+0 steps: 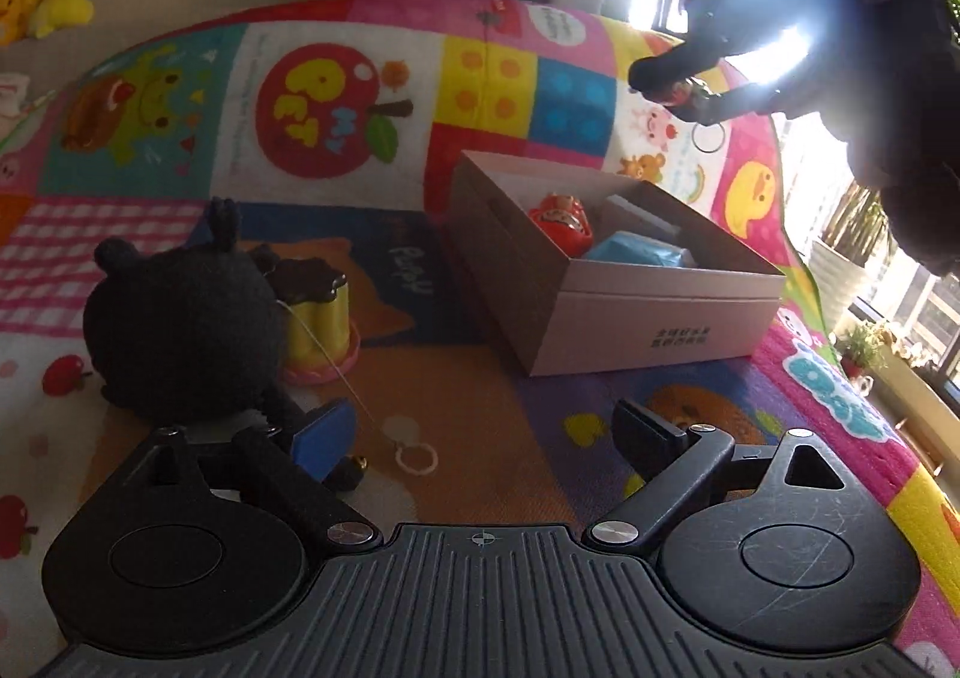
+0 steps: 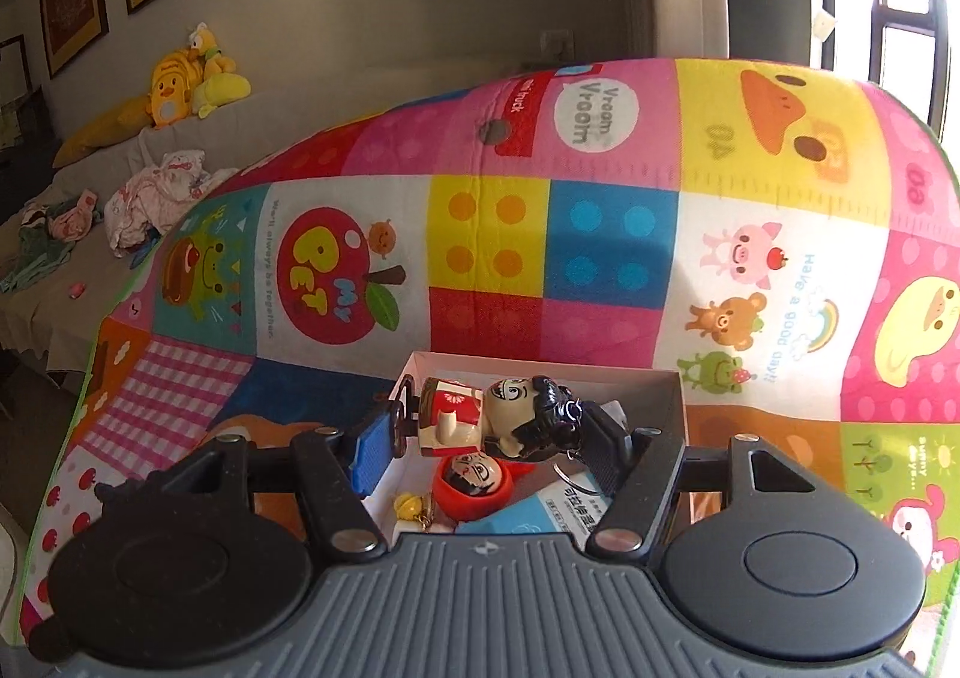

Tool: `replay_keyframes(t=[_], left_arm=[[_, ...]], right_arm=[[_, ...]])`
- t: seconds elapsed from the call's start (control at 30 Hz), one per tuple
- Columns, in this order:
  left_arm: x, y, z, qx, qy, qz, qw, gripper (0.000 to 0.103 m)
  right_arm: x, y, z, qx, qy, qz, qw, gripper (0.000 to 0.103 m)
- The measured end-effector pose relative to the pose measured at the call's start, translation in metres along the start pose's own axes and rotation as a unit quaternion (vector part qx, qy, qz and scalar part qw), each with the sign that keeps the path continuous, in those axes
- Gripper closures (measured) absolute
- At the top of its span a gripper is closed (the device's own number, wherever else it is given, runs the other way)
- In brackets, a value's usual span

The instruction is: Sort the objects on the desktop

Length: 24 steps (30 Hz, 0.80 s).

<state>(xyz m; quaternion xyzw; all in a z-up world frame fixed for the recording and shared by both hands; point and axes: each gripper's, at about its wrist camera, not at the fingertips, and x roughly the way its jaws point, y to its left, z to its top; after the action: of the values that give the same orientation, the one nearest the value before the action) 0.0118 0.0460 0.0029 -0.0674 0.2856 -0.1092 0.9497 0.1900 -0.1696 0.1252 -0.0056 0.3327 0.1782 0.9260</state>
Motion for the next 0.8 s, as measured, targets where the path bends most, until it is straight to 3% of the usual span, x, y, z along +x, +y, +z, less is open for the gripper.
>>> replay_keyframes(t=[0.27,0.33,0.6,0.8], left_arm=[[-0.005,0.002,-0.003,-0.010,-0.011,-0.029,0.9995,0.005],[-0.005,0.006,-0.003,-0.023,-0.011,-0.032,0.9992,0.005],[-0.005,0.011,-0.002,-0.038,-0.011,-0.037,0.9985,0.004],[-0.006,0.009,-0.001,-0.034,-0.016,-0.024,0.9990,0.003]], right_arm=[[0.093,0.022,0.022,0.027,0.076,0.001,0.997,0.038],[0.102,0.018,0.022,0.044,0.084,-0.001,0.995,0.029],[0.080,0.023,0.013,0.004,0.064,-0.016,0.998,0.026],[0.047,0.060,-0.006,-0.049,0.042,0.035,0.997,0.030]])
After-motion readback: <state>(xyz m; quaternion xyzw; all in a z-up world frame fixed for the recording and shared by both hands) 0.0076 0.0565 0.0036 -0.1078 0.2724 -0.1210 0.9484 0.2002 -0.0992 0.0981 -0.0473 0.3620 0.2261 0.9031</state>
